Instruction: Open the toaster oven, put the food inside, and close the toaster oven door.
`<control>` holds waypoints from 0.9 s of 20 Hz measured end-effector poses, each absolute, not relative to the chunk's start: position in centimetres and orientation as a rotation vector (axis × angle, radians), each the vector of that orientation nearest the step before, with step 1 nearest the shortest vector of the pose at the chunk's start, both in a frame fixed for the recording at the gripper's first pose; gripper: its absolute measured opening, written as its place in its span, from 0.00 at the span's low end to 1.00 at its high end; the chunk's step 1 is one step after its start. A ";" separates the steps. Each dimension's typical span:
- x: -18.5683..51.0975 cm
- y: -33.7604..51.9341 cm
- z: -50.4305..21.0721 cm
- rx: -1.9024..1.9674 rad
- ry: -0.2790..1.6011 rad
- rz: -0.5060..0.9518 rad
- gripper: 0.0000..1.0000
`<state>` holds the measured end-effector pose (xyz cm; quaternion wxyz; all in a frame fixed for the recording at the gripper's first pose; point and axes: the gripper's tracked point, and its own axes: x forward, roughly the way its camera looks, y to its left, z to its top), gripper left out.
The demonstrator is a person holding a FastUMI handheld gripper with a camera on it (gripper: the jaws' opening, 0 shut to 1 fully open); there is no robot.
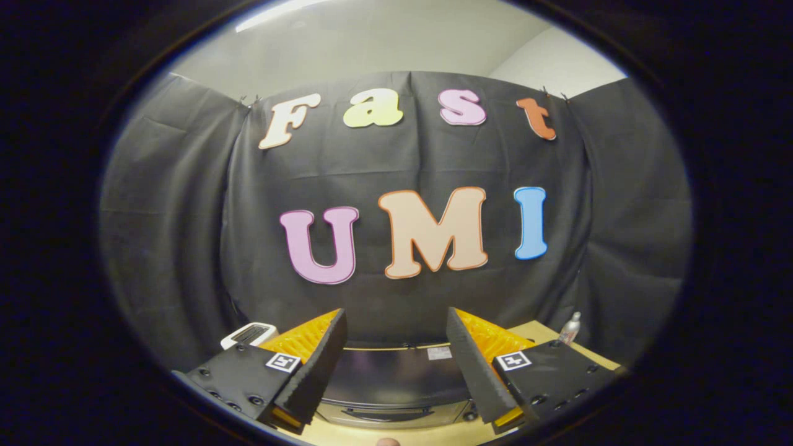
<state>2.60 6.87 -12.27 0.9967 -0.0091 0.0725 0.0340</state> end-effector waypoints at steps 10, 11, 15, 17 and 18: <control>2.5 6.9 -26.5 -0.098 0.338 0.058 0.99; 2.3 6.9 -27.6 -0.084 0.352 0.055 0.99; 0.6 6.8 -32.7 -0.077 0.443 0.055 1.00; -0.5 6.6 -33.0 -0.090 0.396 0.059 1.00; -0.7 6.5 -33.7 -0.077 0.432 0.053 1.00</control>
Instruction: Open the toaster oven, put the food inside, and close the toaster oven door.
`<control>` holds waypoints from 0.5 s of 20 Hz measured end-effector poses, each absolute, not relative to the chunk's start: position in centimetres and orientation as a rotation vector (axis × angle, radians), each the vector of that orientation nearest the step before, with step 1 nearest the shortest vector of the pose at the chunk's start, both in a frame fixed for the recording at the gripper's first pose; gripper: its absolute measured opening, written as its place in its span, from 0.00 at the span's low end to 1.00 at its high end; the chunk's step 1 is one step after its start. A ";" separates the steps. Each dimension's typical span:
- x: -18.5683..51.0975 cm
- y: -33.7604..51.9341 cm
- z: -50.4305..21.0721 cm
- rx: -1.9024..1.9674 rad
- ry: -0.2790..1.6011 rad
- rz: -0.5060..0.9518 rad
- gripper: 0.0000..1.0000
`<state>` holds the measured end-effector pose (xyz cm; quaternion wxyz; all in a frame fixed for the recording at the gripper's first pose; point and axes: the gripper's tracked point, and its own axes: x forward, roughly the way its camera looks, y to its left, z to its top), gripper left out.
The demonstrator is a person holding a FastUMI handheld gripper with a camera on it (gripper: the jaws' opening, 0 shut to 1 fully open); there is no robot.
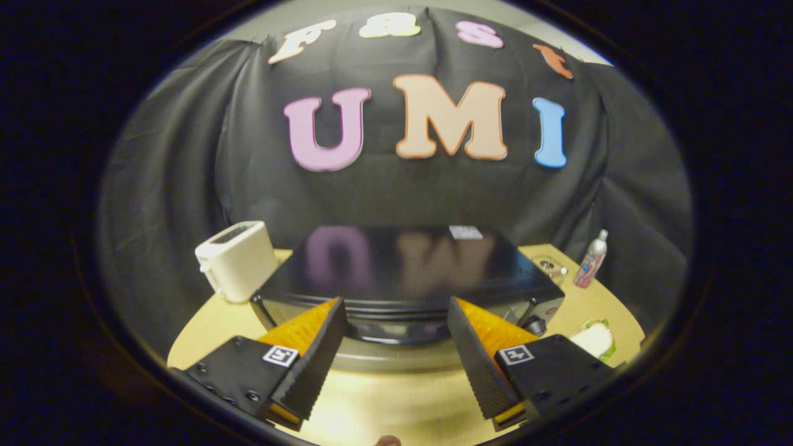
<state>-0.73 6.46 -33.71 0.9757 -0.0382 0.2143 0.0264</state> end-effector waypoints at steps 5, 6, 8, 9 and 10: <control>-2.8 6.5 -33.5 -0.100 0.439 0.059 1.00; -3.5 6.1 -33.9 -0.102 0.447 0.061 1.00; -5.7 5.7 -34.7 -0.111 0.460 0.061 1.00; -6.9 5.5 -35.1 -0.114 0.470 0.057 1.00; -8.1 5.3 -35.5 -0.119 0.488 0.056 1.00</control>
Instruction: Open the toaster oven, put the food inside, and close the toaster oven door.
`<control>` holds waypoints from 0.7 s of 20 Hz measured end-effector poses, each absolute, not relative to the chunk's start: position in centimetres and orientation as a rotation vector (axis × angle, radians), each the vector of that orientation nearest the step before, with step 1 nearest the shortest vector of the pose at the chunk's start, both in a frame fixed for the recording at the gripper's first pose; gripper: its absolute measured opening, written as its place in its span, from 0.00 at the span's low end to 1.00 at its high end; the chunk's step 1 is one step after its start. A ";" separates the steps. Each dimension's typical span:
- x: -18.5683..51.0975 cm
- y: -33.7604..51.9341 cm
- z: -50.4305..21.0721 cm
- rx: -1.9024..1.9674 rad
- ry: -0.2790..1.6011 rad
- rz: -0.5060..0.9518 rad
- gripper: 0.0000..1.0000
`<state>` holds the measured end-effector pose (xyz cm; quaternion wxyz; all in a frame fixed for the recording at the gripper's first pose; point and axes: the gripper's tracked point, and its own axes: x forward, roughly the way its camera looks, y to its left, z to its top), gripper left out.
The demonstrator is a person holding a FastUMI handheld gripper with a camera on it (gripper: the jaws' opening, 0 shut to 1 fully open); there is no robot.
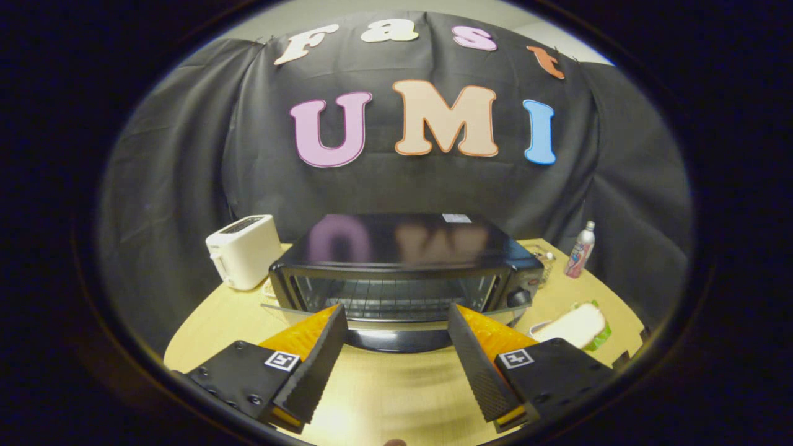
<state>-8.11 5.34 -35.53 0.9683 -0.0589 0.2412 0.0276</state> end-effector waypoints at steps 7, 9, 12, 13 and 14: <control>-13.7 4.3 -39.7 -0.150 0.606 0.069 1.00; -14.4 4.2 -40.6 -0.160 0.630 0.077 1.00; -15.7 3.9 -42.3 -0.173 0.674 0.080 1.00; -16.1 3.7 -43.2 -0.174 0.697 0.082 1.00; -16.6 3.6 -44.0 -0.177 0.718 0.083 1.00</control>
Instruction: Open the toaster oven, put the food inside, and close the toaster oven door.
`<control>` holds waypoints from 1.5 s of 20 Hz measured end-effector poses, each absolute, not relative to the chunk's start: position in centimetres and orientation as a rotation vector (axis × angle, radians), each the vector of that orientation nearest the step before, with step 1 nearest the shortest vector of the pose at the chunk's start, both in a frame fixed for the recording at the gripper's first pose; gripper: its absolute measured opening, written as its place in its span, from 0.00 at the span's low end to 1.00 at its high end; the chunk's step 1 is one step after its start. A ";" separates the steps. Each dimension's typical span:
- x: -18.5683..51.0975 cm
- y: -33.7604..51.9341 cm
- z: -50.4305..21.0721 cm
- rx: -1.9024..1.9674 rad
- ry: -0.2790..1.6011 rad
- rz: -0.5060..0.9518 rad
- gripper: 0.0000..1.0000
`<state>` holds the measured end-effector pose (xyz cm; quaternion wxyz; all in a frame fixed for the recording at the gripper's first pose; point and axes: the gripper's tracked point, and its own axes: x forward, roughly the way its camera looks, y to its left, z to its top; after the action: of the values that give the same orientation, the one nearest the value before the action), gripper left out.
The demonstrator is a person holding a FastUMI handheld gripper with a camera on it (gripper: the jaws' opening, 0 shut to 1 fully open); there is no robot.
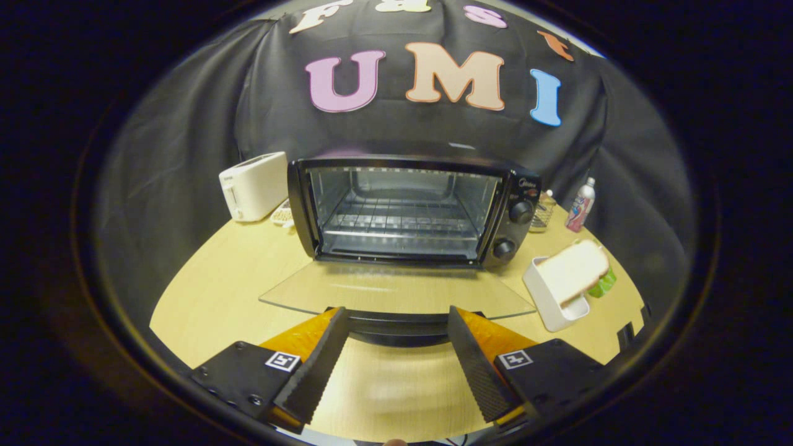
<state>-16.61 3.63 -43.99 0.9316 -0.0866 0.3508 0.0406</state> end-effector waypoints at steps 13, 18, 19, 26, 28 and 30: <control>-18.5 2.1 -45.8 -0.156 0.766 0.100 0.98; -13.9 -4.9 -37.4 -0.058 0.556 -0.043 0.98; -12.9 -7.2 -36.1 -0.046 0.530 -0.090 0.98; -8.7 -23.1 -34.0 0.084 0.478 -0.377 0.98; -8.0 -25.8 -35.0 0.166 0.478 -0.415 0.97; -7.3 -27.0 -36.8 0.266 0.494 -0.404 0.96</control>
<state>-7.26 -27.02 -36.77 0.9409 0.1303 0.2420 -0.1982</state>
